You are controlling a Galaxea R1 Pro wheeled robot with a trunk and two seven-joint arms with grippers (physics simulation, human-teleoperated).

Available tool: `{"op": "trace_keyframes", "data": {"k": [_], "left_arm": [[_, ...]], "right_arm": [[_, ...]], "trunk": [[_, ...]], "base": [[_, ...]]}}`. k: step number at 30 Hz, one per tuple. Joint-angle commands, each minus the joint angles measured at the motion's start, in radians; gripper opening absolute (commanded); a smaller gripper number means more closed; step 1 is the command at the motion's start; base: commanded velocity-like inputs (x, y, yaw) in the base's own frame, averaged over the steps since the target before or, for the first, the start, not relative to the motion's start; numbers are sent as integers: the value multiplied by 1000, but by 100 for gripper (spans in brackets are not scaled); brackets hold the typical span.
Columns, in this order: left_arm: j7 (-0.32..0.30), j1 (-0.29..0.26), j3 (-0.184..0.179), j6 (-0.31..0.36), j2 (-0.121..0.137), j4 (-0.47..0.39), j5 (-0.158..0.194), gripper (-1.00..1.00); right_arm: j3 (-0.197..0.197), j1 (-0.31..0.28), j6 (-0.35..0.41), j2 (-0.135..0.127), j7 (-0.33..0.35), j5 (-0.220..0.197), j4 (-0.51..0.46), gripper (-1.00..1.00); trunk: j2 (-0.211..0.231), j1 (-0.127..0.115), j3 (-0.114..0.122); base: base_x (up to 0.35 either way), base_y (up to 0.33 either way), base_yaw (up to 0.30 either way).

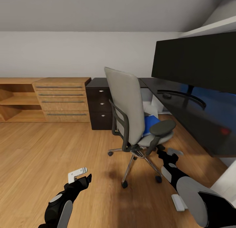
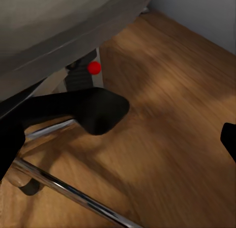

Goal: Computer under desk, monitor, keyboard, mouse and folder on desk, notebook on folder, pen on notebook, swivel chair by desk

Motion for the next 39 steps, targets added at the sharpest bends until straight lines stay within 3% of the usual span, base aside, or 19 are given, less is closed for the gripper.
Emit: {"op": "trace_keyframes", "data": {"k": [1,39], "left_arm": [[9,-1,-1,3,0,-1,10,100],[8,0,-1,3,0,-1,12,100]], "right_arm": [[-1,-1,-5,0,1,-5,1,100],[-3,-1,-5,9,3,-7,6,100]], "trunk": [[0,0,-1],[0,0,-1]], "base": [[20,-1,102],[-7,16,261]]}}
